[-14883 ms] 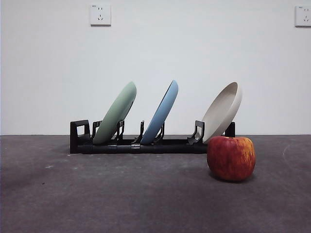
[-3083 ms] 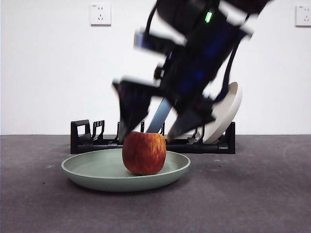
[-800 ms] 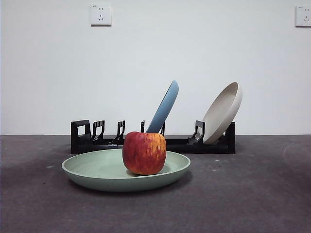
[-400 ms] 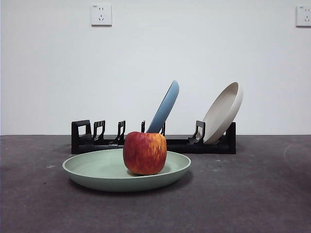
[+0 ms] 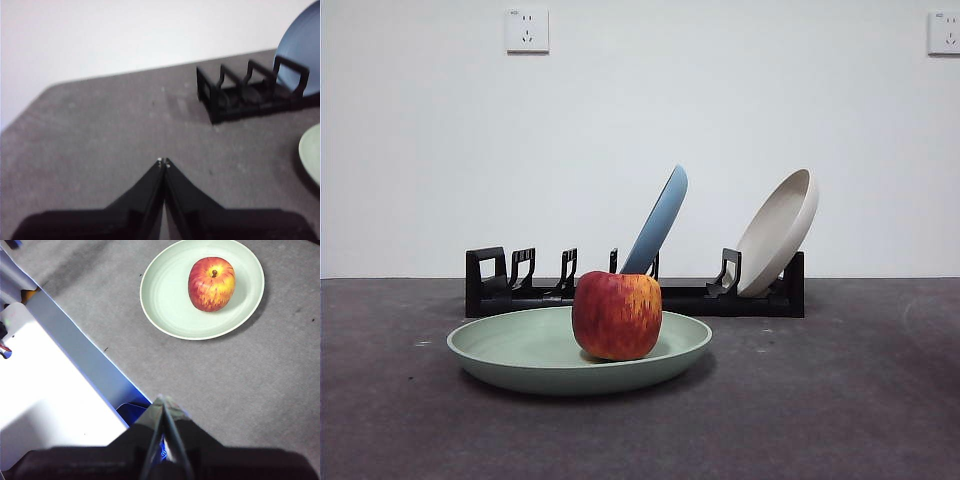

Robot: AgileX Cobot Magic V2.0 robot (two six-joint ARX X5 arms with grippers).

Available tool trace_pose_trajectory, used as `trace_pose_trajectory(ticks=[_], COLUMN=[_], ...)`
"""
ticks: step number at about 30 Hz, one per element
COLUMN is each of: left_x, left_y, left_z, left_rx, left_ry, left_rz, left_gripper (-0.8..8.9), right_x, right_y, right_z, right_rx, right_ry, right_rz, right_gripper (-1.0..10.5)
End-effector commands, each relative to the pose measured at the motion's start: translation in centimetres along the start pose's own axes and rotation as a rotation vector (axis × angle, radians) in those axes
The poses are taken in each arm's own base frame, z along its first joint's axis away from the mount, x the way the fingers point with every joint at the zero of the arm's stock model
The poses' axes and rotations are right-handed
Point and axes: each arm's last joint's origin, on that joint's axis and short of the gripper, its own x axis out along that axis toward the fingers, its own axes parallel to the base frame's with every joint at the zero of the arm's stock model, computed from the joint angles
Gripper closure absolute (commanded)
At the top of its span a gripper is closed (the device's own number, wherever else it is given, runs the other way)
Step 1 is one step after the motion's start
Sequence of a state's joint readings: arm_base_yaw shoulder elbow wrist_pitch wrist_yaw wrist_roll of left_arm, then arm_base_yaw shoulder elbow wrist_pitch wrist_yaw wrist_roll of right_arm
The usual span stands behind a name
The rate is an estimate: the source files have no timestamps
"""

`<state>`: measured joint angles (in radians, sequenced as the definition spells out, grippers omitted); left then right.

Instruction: Take the green plate from the plate rack,put the plate on the table,take the apple from the table,put the apple in the plate

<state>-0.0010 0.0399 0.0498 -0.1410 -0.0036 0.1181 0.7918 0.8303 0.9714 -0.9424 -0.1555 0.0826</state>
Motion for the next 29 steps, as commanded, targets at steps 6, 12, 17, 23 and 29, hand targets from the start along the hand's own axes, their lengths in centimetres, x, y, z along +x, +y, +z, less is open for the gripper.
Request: trace_pose_trajectory(ticks=[6, 12, 17, 23, 29], left_x=[0.18, 0.18, 0.18, 0.18, 0.18], left_y=[-0.19, -0.19, -0.19, -0.19, -0.19], left_z=[-1.67, -1.7, -1.69, -1.69, -1.69], left_rx=[-0.049, -0.09, -0.09, -0.09, -0.09], left_ry=[0.049, 0.052, 0.051, 0.051, 0.051], left_rz=[-0.01, -0.009, -0.007, -0.007, -0.007], left_gripper=[8.17, 8.17, 8.17, 8.17, 8.17], right_x=[-0.03, -0.03, -0.03, -0.03, -0.03], right_y=[0.03, 0.03, 0.03, 0.03, 0.03], right_z=[-0.01, -0.01, -0.01, -0.01, -0.01], right_rx=[0.003, 0.004, 0.004, 0.004, 0.004], right_ry=[-0.004, -0.003, -0.003, -0.003, -0.003], right_rz=[0.001, 0.001, 0.001, 0.001, 0.001], right_gripper=[9.5, 9.5, 9.5, 9.5, 9.5])
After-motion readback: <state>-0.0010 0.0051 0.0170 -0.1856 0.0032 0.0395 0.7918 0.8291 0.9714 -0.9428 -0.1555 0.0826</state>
